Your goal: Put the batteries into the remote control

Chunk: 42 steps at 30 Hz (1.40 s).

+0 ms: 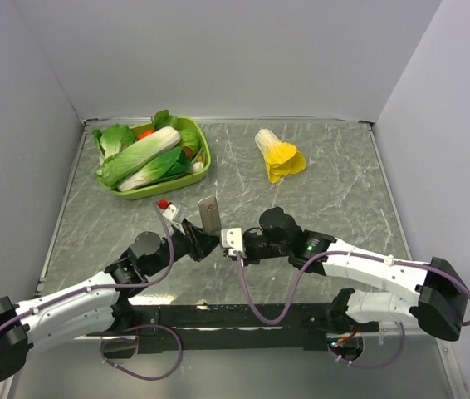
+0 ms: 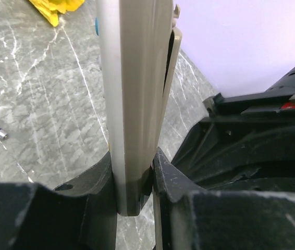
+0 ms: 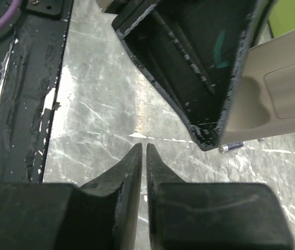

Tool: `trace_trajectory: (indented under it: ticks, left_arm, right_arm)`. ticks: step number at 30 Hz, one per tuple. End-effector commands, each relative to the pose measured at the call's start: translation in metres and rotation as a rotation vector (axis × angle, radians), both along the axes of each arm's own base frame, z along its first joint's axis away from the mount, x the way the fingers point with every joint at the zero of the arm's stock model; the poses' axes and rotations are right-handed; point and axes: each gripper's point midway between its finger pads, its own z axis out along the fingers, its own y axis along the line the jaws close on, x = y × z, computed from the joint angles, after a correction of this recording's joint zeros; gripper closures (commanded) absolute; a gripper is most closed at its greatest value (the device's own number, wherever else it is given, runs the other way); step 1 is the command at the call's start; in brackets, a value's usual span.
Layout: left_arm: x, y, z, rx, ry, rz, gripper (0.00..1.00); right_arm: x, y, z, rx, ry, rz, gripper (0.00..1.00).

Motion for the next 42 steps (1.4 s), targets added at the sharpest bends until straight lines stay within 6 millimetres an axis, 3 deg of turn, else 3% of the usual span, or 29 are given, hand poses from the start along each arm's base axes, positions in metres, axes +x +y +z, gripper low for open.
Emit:
trace_trajectory:
  ticks: [1, 3, 7, 12, 24, 29, 42]
  left_arm:
    - [-0.004, -0.007, 0.011, -0.049, -0.023, -0.044, 0.99]
    - [-0.006, -0.008, 0.004, -0.035, -0.006, -0.055, 0.98]
    - [-0.008, -0.012, -0.006, 0.002, 0.021, -0.079, 0.99]
    - [-0.014, -0.018, -0.003, 0.008, 0.024, -0.128, 0.99]
    - [-0.022, -0.024, 0.002, 0.01, 0.023, -0.184, 0.99]
    - [-0.023, -0.025, 0.001, 0.012, 0.028, -0.19, 0.99]
    - [-0.026, -0.026, 0.007, 0.003, 0.022, -0.205, 0.99]
  right_arm:
    - [0.007, 0.0, 0.041, 0.125, -0.072, -0.036, 0.72]
    - [0.01, -0.003, 0.054, 0.155, -0.117, -0.051, 0.68]
    - [0.012, -0.014, 0.09, 0.233, -0.237, -0.072, 0.5]
    - [0.021, -0.014, 0.105, 0.249, -0.33, -0.082, 0.38]
    - [0.038, 0.0, 0.109, 0.232, -0.375, -0.088, 0.37]
    - [0.038, 0.002, 0.12, 0.256, -0.394, -0.083, 0.37]
    - [0.04, 0.007, 0.116, 0.239, -0.388, -0.065, 0.42]
